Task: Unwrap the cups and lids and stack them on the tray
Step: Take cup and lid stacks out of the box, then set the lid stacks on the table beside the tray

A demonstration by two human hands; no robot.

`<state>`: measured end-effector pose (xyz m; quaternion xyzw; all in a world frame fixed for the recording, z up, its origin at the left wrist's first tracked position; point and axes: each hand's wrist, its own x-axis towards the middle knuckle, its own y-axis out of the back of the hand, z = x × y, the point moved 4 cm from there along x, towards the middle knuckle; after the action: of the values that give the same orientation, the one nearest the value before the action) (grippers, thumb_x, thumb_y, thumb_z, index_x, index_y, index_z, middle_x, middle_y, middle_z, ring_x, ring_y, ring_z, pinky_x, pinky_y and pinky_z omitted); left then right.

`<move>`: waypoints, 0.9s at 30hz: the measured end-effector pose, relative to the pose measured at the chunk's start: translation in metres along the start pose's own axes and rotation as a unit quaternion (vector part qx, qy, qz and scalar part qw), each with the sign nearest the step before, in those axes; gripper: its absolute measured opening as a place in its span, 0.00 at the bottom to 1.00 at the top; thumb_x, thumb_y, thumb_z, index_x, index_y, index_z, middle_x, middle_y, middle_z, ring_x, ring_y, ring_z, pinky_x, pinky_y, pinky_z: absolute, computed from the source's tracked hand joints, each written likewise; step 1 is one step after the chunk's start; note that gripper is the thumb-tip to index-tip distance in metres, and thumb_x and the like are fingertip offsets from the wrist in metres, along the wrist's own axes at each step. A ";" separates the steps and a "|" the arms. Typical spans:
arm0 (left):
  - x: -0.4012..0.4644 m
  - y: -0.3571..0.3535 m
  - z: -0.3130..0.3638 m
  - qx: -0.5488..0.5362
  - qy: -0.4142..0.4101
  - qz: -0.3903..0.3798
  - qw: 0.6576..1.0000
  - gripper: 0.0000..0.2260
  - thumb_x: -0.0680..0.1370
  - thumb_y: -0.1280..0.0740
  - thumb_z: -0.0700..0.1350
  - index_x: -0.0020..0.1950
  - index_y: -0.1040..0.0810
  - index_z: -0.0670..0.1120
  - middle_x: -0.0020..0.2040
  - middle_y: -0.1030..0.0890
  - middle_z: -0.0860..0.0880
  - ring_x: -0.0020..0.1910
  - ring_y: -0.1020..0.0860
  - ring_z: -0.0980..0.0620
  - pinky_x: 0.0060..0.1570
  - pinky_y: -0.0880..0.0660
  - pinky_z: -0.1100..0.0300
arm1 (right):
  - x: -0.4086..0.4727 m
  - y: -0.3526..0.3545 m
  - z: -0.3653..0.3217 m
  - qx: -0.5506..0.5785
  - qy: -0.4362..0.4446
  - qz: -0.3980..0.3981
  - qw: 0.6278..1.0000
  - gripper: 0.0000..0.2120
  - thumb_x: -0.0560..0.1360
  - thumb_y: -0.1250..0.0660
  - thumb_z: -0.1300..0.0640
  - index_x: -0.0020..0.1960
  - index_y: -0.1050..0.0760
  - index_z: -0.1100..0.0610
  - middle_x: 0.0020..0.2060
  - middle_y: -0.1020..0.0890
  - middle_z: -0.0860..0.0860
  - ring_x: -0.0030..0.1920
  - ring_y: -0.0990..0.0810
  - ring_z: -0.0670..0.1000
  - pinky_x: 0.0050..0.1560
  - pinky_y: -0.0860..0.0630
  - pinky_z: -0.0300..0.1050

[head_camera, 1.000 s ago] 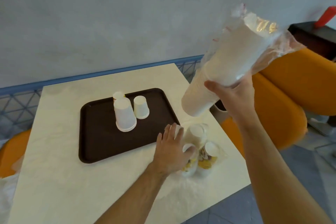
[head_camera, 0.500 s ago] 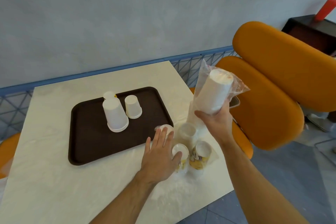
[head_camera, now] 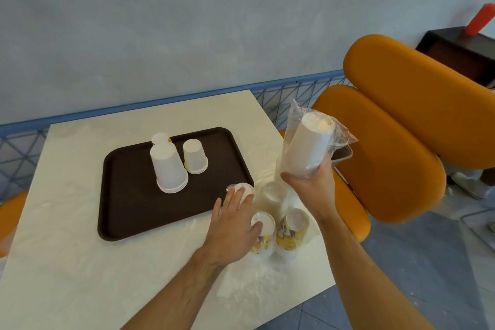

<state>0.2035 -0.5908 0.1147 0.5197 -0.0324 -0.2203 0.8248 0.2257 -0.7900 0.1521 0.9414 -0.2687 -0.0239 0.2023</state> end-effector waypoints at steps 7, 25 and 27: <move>-0.018 0.016 0.000 -0.060 0.010 0.042 0.997 0.23 0.82 0.41 0.54 0.77 0.38 0.55 0.80 0.44 0.54 0.79 0.51 0.53 0.76 0.52 0.52 | -0.048 -0.008 -0.013 -0.019 -0.030 0.117 0.993 0.41 0.71 0.21 0.53 0.77 0.40 0.48 0.73 0.31 0.48 0.72 0.32 0.52 0.71 0.29 0.61; -0.162 0.095 -0.209 -0.261 0.202 0.233 0.915 0.08 0.80 0.33 0.43 0.53 0.21 0.56 0.51 0.22 0.63 0.52 0.23 0.64 0.54 0.30 0.72 | -0.206 -0.220 -0.117 0.018 0.084 -0.224 0.971 0.14 0.75 0.32 0.67 0.53 0.21 0.49 0.45 0.18 0.42 0.47 0.20 0.41 0.45 0.24 0.32; -0.190 0.105 -0.257 -0.284 0.257 0.252 0.889 0.08 0.80 0.34 0.41 0.53 0.19 0.53 0.52 0.20 0.59 0.51 0.22 0.59 0.54 0.27 0.67 | -0.234 -0.268 -0.131 0.013 0.084 -0.280 0.956 0.14 0.75 0.33 0.67 0.51 0.21 0.49 0.43 0.18 0.41 0.45 0.20 0.42 0.44 0.22 0.34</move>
<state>0.1396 -0.2611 0.1218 0.2766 0.1152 0.1363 0.9443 0.1789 -0.4134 0.1516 0.9801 0.0238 0.0033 0.1970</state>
